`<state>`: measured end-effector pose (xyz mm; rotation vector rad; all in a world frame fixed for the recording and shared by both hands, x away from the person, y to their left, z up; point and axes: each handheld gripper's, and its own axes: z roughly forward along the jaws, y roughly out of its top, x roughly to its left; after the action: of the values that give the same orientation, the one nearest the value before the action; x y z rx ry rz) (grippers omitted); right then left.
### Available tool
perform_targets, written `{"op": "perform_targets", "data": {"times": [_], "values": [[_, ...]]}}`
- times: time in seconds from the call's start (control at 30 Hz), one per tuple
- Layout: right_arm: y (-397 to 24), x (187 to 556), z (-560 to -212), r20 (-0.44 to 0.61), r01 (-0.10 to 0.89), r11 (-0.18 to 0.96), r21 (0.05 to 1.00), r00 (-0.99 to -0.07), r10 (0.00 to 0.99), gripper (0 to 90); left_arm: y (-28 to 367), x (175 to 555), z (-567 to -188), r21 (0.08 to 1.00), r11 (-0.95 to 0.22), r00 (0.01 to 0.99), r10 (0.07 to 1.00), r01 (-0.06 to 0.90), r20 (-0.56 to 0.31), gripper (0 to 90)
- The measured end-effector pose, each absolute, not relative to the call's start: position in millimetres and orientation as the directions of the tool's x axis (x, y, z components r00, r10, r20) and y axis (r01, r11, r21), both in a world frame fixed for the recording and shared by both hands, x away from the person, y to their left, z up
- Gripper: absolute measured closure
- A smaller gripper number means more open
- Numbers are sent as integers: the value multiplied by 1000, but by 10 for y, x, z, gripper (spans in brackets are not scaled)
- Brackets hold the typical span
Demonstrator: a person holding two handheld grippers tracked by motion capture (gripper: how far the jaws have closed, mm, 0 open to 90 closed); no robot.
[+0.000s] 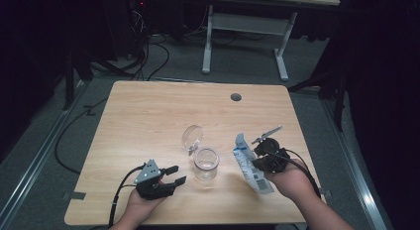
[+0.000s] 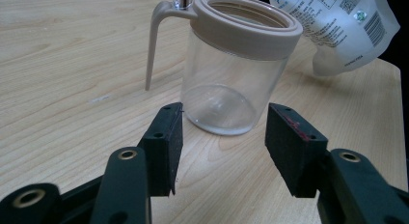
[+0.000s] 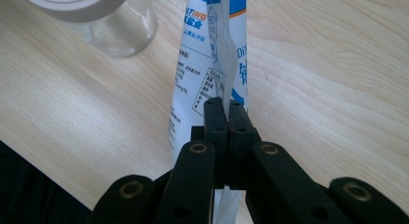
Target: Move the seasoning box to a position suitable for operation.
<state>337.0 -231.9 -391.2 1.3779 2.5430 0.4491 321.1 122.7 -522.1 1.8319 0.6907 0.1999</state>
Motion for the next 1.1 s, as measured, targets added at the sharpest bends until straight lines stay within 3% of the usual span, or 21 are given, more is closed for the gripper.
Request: {"op": "perform_targets", "data": {"times": [0.73,1.1], "values": [[-2211,3439,-3896,-57,801,564,201,-565,823,900,1162,3145,-5229,918,-222,824,542,329,-164,469],[-2218,3419,-3894,-57,795,579,179,-579,813,900,1038,3071,-5246,918,-260,835,538,299,-119,505]]}}
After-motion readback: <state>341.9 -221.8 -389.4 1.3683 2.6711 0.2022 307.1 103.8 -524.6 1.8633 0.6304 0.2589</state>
